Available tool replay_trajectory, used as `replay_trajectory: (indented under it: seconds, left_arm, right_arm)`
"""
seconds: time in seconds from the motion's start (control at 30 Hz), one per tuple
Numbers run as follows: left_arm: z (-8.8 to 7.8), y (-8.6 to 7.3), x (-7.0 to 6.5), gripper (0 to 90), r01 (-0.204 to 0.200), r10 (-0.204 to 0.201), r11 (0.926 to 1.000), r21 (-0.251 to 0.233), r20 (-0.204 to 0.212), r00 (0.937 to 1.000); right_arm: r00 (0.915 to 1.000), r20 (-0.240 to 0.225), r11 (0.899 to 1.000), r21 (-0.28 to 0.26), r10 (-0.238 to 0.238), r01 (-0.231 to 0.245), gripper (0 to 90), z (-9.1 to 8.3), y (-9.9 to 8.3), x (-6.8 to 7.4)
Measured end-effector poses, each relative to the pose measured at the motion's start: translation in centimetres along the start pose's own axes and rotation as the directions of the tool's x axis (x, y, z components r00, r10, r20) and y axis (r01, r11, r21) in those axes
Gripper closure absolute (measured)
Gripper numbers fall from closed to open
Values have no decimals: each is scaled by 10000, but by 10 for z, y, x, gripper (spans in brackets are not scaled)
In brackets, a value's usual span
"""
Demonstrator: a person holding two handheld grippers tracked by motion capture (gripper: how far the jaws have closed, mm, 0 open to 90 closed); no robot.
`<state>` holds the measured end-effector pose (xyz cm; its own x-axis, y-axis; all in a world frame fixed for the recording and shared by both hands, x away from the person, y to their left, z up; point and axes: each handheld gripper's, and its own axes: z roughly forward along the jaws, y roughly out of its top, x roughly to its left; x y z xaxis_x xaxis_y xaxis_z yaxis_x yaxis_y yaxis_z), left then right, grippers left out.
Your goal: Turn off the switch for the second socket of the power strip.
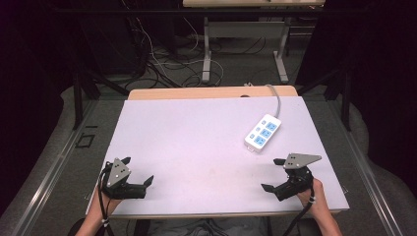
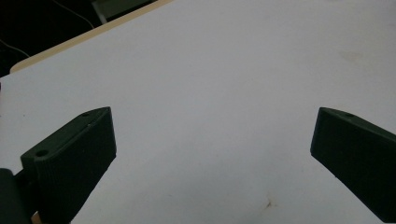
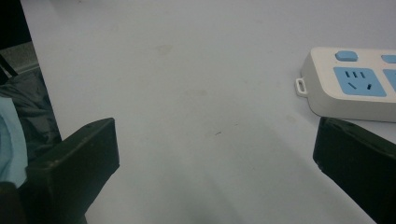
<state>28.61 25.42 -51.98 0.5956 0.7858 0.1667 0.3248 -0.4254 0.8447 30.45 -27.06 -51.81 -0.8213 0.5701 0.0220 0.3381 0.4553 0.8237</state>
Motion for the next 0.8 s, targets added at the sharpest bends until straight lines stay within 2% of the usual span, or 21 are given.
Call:
replay_trajectory:
  seconds: [0.13, 0.23, 0.37, 0.4, 0.43, 0.47, 0.5, 0.67, 0.7, 0.73, 0.77, 0.8]
  left_arm:
    - [0, 0, 0, 1, -28, 28, 10000, 55, 14, 10000]
    - [-1, 0, 0, 0, -165, 165, 9999, 32, -23, 9999]
    - [0, 0, -1, 0, 19, -20, 10000, 67, 112, 9999]
    - [0, 0, 0, 0, -133, 133, 9999, 22, 9, 9999]
    - [1, 0, -2, 1, 24, -24, 10000, 44, 75, 10000]
    - [0, 0, -2, 0, -119, 119, 9999, 77, 22, 9999]
    - [0, 0, -2, 0, -108, 108, 9999, 71, 15, 9999]
    - [0, 0, -2, 1, -69, 68, 9999, 106, 66, 10000]
    - [0, 0, -2, 1, -44, 43, 9999, 101, 110, 9999]
    - [1, 0, -2, 1, -60, 59, 9999, 108, 102, 9999]
    - [1, 1, -2, 1, -68, 66, 9999, 111, 117, 9999]
    - [1, 1, -2, 1, -68, 66, 9999, 111, 117, 9999]
  right_arm:
    - [10000, 26, 10000, -38, -28, 28, 0, 0, 0, -1]
    - [9999, -107, 9999, 121, -23, 25, 0, 1, 1, 0]
    - [10000, 22, 10000, 64, -47, 47, 0, 1, 0, 0]
    - [10000, 57, 10000, 64, -36, 35, 0, 1, 0, 1]
    - [10000, 63, 9999, 131, -8, 7, 0, 1, 0, 1]
    - [10000, 61, 10000, 96, 0, 0, 0, 1, 0, 1]
    - [9999, 77, 9997, 236, -79, 77, 0, 0, 1, 1]
    - [9996, 195, 9996, 203, -186, 182, 0, 4, 2, 1]
    - [9995, 186, 9991, 356, -249, 242, 0, 3, 3, 1]
    - [9997, 175, 9996, 218, -196, 193, 0, 5, 3, 2]
    - [9997, 120, 9991, 361, -224, 220, 0, 5, 3, 3]
    - [9993, 233, 9992, 284, -297, 291, 0, 5, 3, 3]
